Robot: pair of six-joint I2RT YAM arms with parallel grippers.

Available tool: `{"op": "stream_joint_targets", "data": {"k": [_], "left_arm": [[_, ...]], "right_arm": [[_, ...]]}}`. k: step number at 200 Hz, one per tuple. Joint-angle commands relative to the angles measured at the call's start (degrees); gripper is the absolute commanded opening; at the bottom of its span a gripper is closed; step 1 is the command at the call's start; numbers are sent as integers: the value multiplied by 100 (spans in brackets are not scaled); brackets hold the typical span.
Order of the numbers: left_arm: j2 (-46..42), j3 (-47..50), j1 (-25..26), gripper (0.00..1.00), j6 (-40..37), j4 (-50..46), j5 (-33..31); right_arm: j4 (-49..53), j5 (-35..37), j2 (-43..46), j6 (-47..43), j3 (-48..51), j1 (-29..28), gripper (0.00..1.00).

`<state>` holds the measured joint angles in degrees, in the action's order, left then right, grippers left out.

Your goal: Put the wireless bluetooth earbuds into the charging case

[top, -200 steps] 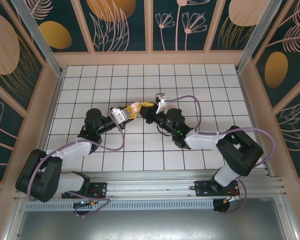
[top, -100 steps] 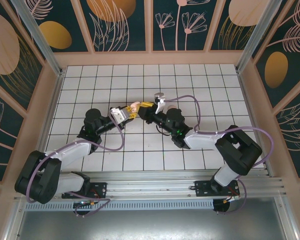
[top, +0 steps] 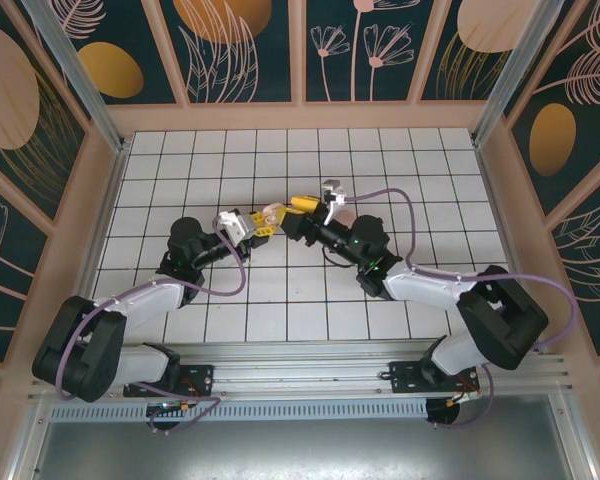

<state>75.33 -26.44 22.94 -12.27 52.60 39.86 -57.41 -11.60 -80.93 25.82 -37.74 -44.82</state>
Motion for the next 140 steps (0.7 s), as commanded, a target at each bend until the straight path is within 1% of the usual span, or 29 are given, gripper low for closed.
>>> {"op": "stream_joint_targets", "data": {"k": [1, 30, 55, 74, 86, 117, 140], "left_arm": [[152, -69, 40, 9, 925, 758, 365], [219, -44, 46, 9, 1560, 1137, 502], [225, -9, 48, 10, 1833, 1358, 569], [227, -68, 54, 10, 1970, 1376, 674], [227, -107, 54, 10, 1983, 1374, 702], [235, -164, 62, 10, 1983, 1332, 737], [218, -178, 62, 11, 1977, 1285, 745]], "right_arm": [[112, -271, 413, 28, 108, 141, 62], [588, -671, 824, 15, 105, 398, 62], [1088, -1189, 1066, 192, 3, 743, 62], [1715, -1736, 1066, 373, -202, 1005, 59], [1966, -1886, 1043, 460, -298, 1085, 56], [1670, -2304, 889, 805, -363, 1172, 48], [1631, -2555, 669, 916, -506, 1173, 42]]}}
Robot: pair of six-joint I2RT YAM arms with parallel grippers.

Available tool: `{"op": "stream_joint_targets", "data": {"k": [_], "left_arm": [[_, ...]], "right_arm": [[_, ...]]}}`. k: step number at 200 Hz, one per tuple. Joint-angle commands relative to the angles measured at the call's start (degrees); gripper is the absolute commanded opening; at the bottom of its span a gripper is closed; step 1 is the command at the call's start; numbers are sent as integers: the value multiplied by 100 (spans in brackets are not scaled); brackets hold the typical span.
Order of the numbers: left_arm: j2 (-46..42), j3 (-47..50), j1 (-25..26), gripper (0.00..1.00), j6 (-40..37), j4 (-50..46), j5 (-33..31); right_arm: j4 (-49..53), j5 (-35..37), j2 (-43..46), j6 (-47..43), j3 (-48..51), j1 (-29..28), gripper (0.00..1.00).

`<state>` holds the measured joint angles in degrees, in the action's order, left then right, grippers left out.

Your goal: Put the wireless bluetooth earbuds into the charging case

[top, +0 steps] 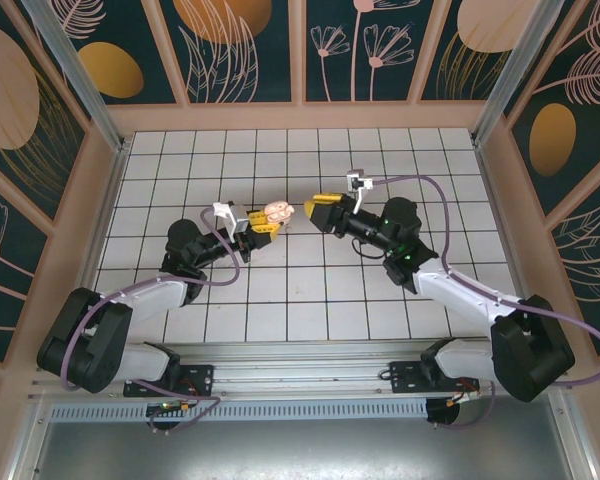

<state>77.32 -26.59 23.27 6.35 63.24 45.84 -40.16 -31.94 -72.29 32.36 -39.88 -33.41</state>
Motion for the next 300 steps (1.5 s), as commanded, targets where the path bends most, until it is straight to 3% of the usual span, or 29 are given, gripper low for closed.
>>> {"op": "stream_joint_targets", "data": {"k": [1, 77, 178, 300], "left_arm": [[15, -162, 29, 11, 113, 218, 149], [-23, -205, 46, 11, 90, 110, 133], [-19, -312, 46, 11, 33, -83, 117], [-63, -373, 46, 11, -94, -293, 56]], "right_arm": [[-104, -522, -200, 267, -296, 34, 42], [-862, -978, -737, 771, -444, 54, 32], [-967, -1203, -795, 809, -398, -14, 19], [-893, -1273, -840, 741, -486, -146, 14]]}}
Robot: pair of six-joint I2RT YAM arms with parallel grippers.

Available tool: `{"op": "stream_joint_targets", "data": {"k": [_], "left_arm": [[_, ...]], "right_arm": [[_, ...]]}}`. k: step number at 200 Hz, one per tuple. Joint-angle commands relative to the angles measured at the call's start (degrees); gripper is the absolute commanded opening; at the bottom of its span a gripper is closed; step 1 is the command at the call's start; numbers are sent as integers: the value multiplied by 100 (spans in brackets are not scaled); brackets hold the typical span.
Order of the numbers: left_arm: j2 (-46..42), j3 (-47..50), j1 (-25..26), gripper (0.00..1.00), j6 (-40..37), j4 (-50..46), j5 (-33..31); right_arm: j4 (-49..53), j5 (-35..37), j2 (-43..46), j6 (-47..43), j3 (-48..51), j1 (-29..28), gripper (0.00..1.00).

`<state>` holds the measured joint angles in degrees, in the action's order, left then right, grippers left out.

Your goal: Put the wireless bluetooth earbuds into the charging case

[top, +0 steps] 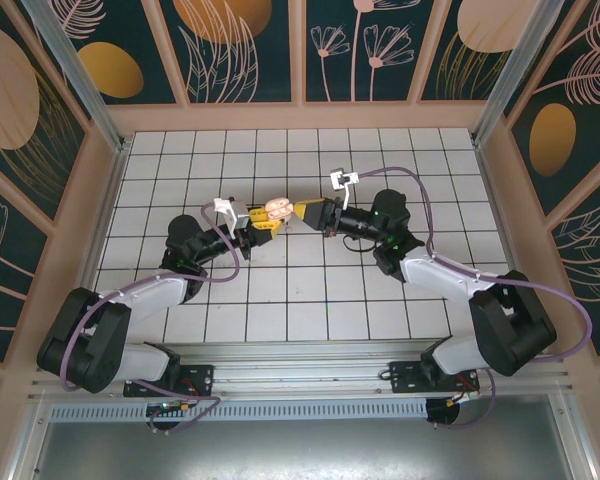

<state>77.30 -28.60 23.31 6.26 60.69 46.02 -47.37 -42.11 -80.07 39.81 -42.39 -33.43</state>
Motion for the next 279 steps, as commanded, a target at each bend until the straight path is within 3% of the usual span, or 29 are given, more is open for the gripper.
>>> {"op": "stream_joint_targets", "data": {"k": [1, 136, 178, 279], "left_arm": [[-63, -168, 42, 11, -88, -38, 39], [-109, -179, 37, 10, -120, -108, -10], [-140, -171, 41, 10, -193, -201, -21], [-94, -181, 37, 10, -204, -251, -119]], "right_arm": [[-172, -260, -61, -2, -239, -144, 14], [36, -203, -102, -127, -383, -256, 12], [309, 76, 229, -280, -224, -217, 25], [97, 388, 802, -87, 399, -2, 32]]}}
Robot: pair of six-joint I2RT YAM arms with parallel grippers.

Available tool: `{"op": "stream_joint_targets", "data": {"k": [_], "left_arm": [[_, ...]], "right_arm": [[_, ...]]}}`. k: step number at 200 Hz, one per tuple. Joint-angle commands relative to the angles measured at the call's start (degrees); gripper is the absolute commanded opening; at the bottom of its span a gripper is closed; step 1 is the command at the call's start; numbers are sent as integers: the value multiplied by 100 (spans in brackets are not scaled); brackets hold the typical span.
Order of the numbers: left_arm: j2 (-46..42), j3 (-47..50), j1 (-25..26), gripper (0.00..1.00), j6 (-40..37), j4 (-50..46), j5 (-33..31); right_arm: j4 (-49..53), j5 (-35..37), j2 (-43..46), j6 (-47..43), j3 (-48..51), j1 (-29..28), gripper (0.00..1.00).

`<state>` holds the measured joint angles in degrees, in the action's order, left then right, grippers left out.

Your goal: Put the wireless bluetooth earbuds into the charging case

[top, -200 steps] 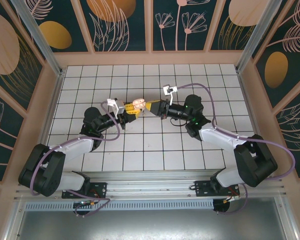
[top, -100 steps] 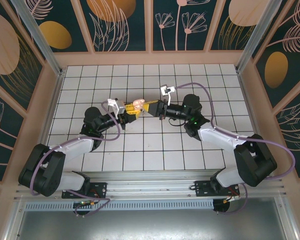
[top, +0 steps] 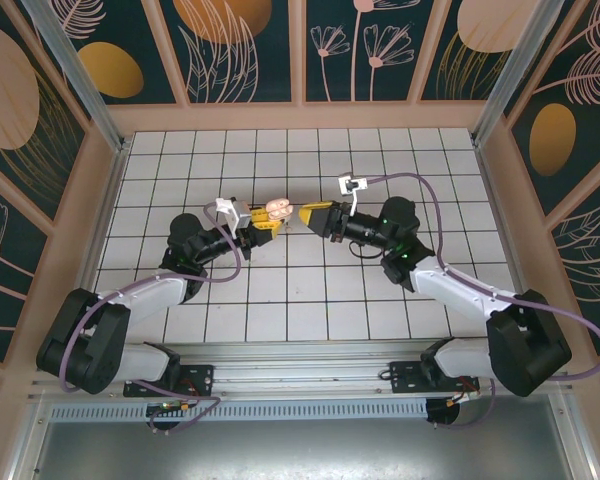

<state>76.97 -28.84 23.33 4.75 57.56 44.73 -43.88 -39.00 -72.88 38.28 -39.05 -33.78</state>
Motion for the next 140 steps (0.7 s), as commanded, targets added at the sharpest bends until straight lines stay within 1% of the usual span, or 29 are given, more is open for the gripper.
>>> {"op": "stream_joint_targets", "data": {"k": [1, 66, 99, 140], "left_arm": [[-60, -161, 37, 10, -53, 62, 10], [-103, -167, 36, 10, -67, 52, 10], [-121, -183, 35, 10, -72, 36, 16], [-130, -179, 44, 10, -97, 27, 7]], "right_arm": [[-257, 77, 82, 70, 64, 31, 31], [-191, 122, -194, 140, 2, 40, 33], [-395, 34, -352, 262, -15, 43, 33], [-386, -55, -394, 284, -118, 47, 32]]}}
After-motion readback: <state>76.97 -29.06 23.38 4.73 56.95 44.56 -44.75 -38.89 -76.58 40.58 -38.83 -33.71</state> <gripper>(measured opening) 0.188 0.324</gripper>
